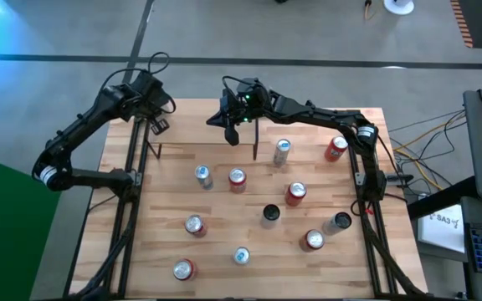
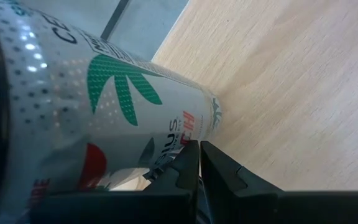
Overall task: Place canned beverage on shelf
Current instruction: Put the white pink soda can on the shelf
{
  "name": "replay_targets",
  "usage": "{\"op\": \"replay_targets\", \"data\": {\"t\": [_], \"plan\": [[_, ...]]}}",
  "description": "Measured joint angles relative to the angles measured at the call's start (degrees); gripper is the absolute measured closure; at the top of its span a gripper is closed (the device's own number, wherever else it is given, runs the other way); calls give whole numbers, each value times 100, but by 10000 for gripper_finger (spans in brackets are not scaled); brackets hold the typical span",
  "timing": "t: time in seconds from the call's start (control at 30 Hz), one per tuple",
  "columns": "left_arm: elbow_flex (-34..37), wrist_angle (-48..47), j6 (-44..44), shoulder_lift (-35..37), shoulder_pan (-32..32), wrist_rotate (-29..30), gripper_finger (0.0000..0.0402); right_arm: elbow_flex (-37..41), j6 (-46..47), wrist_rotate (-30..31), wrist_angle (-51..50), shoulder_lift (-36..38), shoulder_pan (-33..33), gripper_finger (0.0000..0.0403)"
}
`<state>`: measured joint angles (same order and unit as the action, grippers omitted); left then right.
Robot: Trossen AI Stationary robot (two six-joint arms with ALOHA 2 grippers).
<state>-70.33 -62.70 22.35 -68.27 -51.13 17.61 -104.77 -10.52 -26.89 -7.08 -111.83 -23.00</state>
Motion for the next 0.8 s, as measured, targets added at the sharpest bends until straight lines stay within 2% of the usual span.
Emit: {"op": "replay_targets", "data": {"t": [0.53,0.8], "plan": [[0,129,-9,0,-15,3,402,0,1,0,-10,0,0,394],[-2,152,-13,-1,-15,254,402,0,2,-2,-15,0,0,394]]}}
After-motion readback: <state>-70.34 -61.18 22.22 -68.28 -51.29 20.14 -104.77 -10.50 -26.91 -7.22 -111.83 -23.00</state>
